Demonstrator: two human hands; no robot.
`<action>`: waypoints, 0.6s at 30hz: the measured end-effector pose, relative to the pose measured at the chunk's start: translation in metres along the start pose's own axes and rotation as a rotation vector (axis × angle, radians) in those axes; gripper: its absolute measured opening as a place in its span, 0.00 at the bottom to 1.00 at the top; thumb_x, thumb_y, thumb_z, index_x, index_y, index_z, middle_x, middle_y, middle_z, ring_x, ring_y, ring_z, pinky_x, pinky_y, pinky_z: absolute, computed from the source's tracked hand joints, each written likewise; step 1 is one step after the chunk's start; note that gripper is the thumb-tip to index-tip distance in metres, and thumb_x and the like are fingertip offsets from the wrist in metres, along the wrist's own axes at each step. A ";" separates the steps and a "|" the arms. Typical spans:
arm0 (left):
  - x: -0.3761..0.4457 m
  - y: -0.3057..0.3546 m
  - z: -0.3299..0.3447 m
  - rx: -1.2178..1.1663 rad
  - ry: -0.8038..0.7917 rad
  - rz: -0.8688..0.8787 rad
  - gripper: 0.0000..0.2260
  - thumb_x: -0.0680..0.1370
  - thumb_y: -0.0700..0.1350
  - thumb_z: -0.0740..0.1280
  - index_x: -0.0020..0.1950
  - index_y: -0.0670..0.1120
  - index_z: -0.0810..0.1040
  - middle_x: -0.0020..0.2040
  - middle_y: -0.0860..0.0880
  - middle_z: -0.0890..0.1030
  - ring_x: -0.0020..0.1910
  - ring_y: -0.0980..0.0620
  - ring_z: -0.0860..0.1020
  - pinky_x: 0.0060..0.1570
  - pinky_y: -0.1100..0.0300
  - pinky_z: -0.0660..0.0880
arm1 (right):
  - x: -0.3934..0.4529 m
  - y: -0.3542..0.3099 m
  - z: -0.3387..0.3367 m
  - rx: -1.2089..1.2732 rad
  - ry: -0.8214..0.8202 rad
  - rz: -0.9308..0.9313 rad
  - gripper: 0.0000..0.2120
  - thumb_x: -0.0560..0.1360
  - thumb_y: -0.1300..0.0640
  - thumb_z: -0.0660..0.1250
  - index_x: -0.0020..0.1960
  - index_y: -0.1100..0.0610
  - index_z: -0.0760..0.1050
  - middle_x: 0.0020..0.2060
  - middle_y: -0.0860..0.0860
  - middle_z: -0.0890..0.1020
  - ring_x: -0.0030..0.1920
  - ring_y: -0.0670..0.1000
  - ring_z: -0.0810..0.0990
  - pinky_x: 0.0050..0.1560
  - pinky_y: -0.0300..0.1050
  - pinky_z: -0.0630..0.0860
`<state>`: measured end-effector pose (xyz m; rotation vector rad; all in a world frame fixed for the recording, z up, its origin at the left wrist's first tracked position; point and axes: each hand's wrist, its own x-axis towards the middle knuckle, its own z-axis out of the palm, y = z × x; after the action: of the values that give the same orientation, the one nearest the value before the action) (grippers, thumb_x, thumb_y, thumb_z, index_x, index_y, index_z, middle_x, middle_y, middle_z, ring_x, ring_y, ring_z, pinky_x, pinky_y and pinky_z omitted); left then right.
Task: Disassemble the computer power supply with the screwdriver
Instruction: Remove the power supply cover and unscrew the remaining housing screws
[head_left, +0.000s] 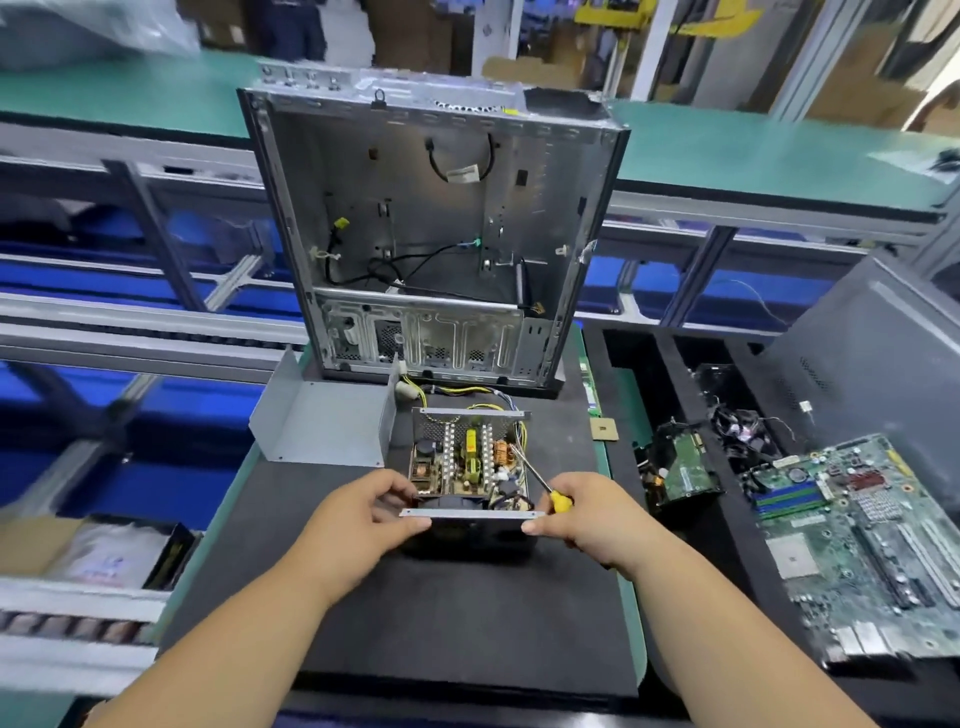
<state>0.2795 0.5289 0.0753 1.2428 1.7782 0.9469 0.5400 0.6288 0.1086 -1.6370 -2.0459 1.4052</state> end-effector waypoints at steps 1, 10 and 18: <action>-0.001 0.003 0.002 -0.007 0.025 0.012 0.12 0.70 0.47 0.78 0.44 0.61 0.80 0.42 0.52 0.81 0.32 0.60 0.77 0.36 0.69 0.73 | 0.000 0.000 -0.001 -0.008 0.015 -0.015 0.14 0.68 0.54 0.79 0.37 0.55 0.73 0.23 0.43 0.73 0.23 0.44 0.68 0.23 0.32 0.64; 0.004 0.041 -0.012 -0.139 0.046 0.010 0.06 0.73 0.47 0.76 0.43 0.47 0.81 0.31 0.54 0.76 0.30 0.57 0.74 0.33 0.60 0.76 | 0.008 -0.019 -0.036 0.250 -0.088 -0.105 0.16 0.60 0.43 0.78 0.32 0.49 0.74 0.27 0.52 0.72 0.27 0.52 0.66 0.29 0.42 0.58; 0.015 0.051 -0.027 -0.115 -0.056 -0.013 0.07 0.75 0.50 0.74 0.42 0.47 0.81 0.34 0.51 0.77 0.32 0.57 0.77 0.33 0.65 0.75 | 0.072 -0.012 -0.029 0.637 0.068 0.227 0.14 0.81 0.51 0.64 0.41 0.58 0.74 0.29 0.50 0.75 0.25 0.46 0.64 0.24 0.36 0.63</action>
<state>0.2728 0.5519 0.1300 1.1730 1.6628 0.9833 0.5224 0.7057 0.1042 -1.6112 -1.2034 1.7943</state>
